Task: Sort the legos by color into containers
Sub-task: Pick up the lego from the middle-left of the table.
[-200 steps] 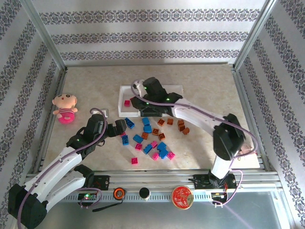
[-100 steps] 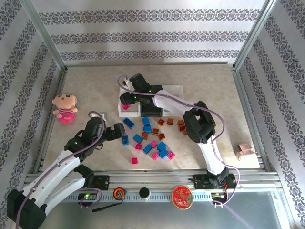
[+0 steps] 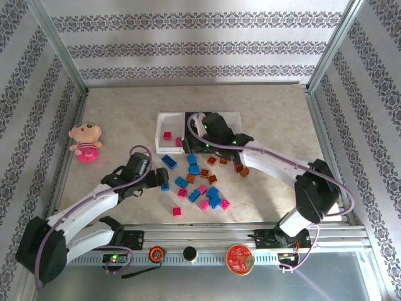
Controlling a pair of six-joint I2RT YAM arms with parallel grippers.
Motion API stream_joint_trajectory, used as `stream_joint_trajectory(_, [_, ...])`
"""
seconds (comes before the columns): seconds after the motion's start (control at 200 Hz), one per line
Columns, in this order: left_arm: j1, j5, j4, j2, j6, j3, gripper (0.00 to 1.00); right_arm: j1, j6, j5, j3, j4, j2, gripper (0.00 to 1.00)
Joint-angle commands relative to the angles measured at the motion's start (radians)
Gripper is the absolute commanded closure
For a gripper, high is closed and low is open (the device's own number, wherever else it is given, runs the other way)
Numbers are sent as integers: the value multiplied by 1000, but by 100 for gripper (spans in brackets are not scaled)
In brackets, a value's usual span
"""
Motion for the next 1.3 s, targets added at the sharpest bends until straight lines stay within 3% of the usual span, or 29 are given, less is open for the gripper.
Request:
stream_joint_trajectory(0.0, [-68,-41,57,85,12,34,22,-4,42,39,-130,41,-76,38])
stream_joint_trajectory(0.135, [-112,-104,47,156,13,57,32,-8,61,61,-242,57,-175,38])
stream_joint_trajectory(0.4, [-159,-106,151,302,14,52,32,-16,66,68,-325,70,-269,38])
stream_joint_trajectory(0.535, [-167,-97,179,335,7,53,43,-16,70,70,-347,77,-289,38])
stream_joint_trajectory(0.819, [-223,-78,106,239,-24,54,69,-42,99,46,-392,118,-308,38])
stream_joint_trajectory(0.964, [-249,-69,53,127,-48,71,74,-61,111,52,-423,130,-346,37])
stream_joint_trajectory(1.104, [-234,-79,53,108,9,184,74,-80,124,63,-464,121,-411,38])
stream_joint_trajectory(1.294, [-180,-25,125,375,104,473,74,-85,144,102,-531,91,-498,37])
